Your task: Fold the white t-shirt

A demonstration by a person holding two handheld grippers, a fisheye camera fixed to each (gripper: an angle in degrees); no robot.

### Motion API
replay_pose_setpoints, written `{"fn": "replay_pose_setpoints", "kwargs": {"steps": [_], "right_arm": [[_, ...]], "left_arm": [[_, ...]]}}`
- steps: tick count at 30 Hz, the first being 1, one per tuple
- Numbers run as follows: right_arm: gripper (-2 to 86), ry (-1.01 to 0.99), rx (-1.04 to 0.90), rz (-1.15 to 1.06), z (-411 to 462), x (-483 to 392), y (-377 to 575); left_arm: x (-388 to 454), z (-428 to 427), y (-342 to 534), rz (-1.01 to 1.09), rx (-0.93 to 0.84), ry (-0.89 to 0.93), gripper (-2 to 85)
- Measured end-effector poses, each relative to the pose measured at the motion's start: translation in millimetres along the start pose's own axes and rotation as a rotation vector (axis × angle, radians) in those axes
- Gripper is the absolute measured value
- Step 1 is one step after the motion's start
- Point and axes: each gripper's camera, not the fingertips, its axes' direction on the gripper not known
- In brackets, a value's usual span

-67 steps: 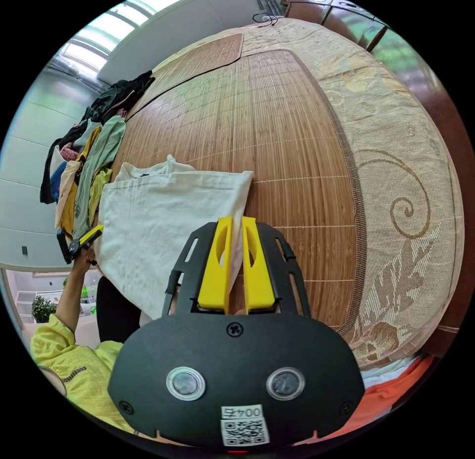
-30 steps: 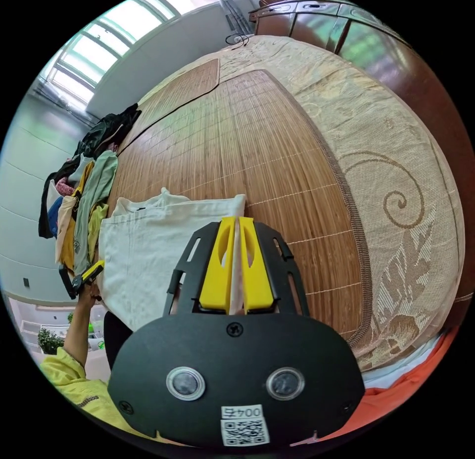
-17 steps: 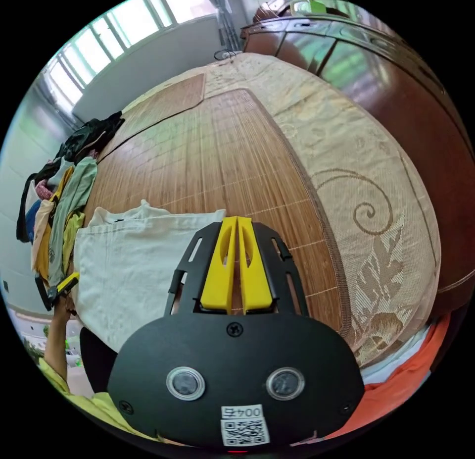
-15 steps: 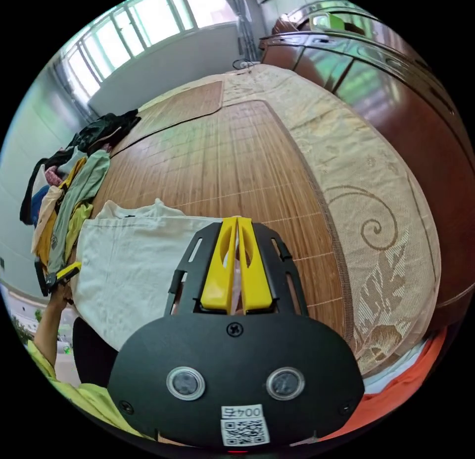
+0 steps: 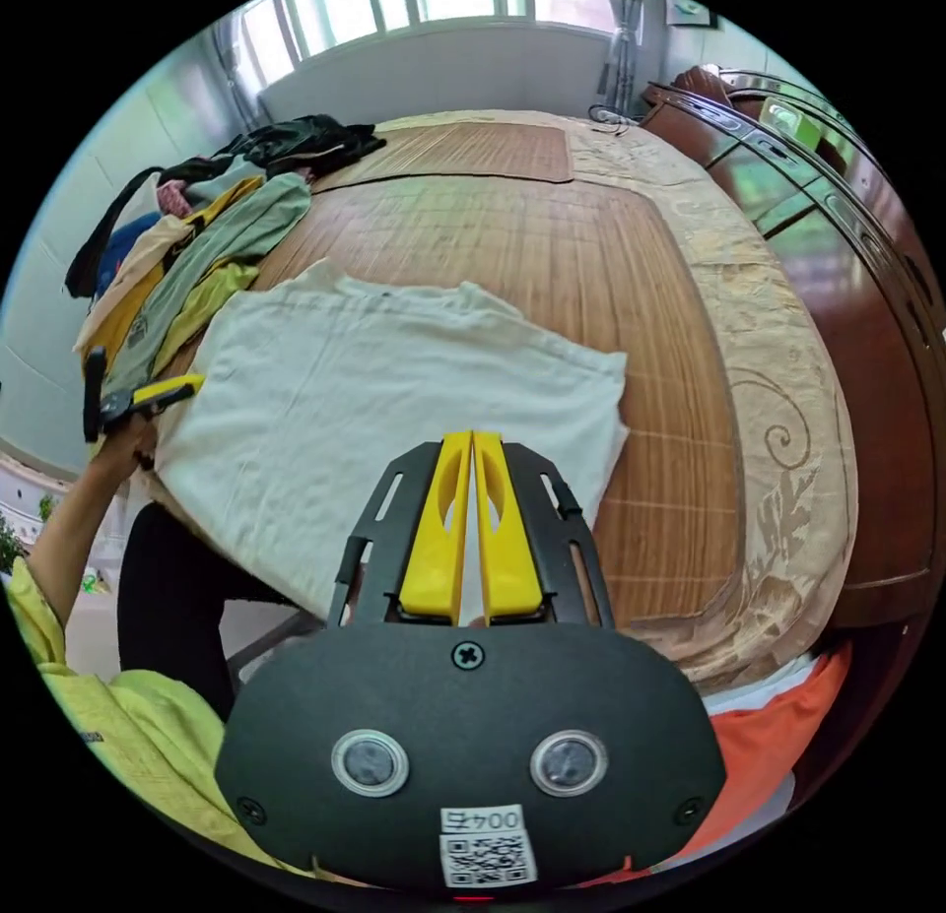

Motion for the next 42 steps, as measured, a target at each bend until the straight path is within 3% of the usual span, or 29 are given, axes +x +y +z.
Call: {"fn": "replay_pose_setpoints", "kwargs": {"steps": [4,6,10,16,23,32,39,42], "right_arm": [[-0.7,0.049,-0.077,0.057,30.6,-27.0,41.2],[-0.7,0.042,-0.008,0.086,32.4,-29.2,52.2],[-0.6,0.090,-0.039,0.035,40.9,-42.4,52.5],[-0.6,0.063,0.057,0.084,47.4,-45.2,74.6],[-0.6,0.028,0.075,0.104,52.9,-44.1,85.6],[-0.6,-0.018,0.087,0.121,58.2,-37.3,97.5],[-0.6,-0.083,0.089,0.148,60.0,-24.3,104.5],[-0.6,-0.084,0.091,0.151,60.3,-21.9,106.7]], "left_arm": [[-12.9,-50.2,5.1,-0.030,0.076,-0.043,0.3],[-26.9,-46.4,10.1,-0.053,-0.029,-0.073,0.3],[-62.7,-95.8,28.7,-0.179,0.055,-0.055,0.4],[-98.8,-152.5,67.9,-0.298,0.135,0.218,1.2],[-89.1,-186.1,126.9,-0.291,0.112,0.376,6.2],[-57.9,-217.6,154.6,-0.109,0.081,0.310,6.8],[-65.3,-233.9,160.7,-0.098,0.098,0.318,8.5],[-62.3,-234.3,159.1,-0.080,0.102,0.399,8.1]]}}
